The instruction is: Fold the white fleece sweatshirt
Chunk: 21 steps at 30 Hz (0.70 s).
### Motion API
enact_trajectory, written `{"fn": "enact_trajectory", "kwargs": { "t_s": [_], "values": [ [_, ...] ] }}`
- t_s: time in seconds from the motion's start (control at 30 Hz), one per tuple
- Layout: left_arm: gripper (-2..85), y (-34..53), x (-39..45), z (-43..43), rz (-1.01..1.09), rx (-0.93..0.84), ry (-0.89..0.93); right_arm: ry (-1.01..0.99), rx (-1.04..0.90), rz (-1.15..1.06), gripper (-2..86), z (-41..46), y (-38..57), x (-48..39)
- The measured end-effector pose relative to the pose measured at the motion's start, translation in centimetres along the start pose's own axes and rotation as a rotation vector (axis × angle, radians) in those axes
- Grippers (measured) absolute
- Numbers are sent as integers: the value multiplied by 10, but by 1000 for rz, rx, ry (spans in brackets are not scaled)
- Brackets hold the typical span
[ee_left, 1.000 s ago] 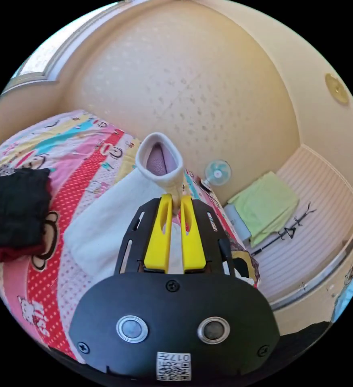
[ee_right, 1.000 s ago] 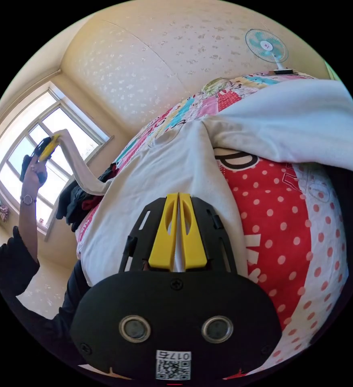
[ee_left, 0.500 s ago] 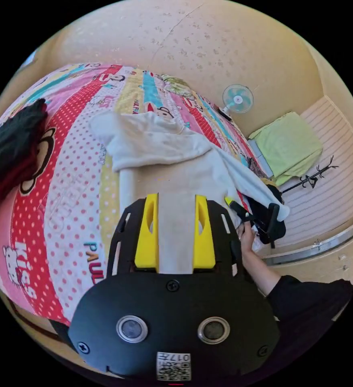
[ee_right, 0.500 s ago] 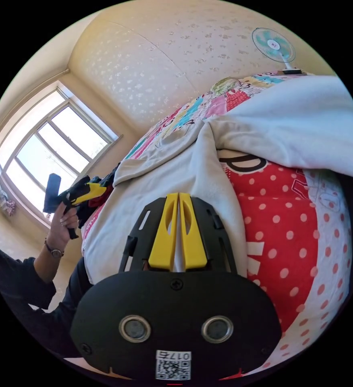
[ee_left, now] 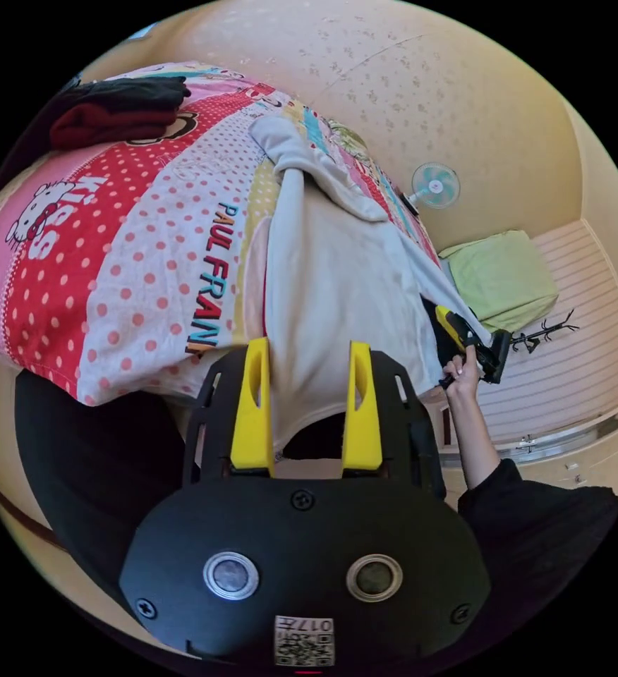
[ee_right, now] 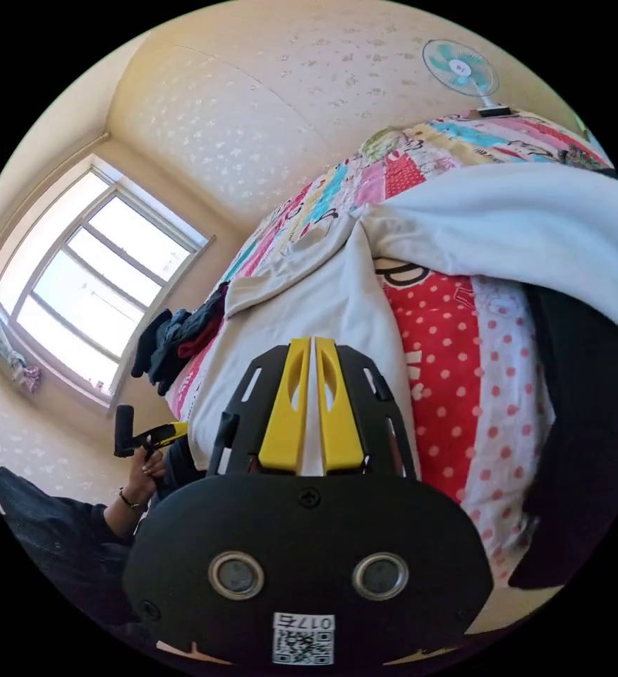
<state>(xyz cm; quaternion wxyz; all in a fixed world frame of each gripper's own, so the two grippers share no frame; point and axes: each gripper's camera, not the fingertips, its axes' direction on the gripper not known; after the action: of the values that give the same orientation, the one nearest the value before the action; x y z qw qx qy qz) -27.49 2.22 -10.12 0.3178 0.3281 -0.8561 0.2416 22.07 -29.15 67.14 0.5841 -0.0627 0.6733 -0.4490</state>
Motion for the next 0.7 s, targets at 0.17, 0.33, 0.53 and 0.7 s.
{"fn": "enact_trajectory", "kwargs": {
  "t_s": [0.17,0.33,0.53,0.7],
  "values": [
    [99,7,-2,4,-8,-14,-63,434,16,82,130,-33,59,-10],
    [43,5,-31,-3,9,-118,173,345,-185,-88,63,-28,68,-11],
    [39,37,-19,-64,126,-157,157,218,-281,-176,38,-85,74,-64],
    [54,81,-30,-88,94,-266,-37,185,-453,-202,40,-101,110,-78]
  ]
}}
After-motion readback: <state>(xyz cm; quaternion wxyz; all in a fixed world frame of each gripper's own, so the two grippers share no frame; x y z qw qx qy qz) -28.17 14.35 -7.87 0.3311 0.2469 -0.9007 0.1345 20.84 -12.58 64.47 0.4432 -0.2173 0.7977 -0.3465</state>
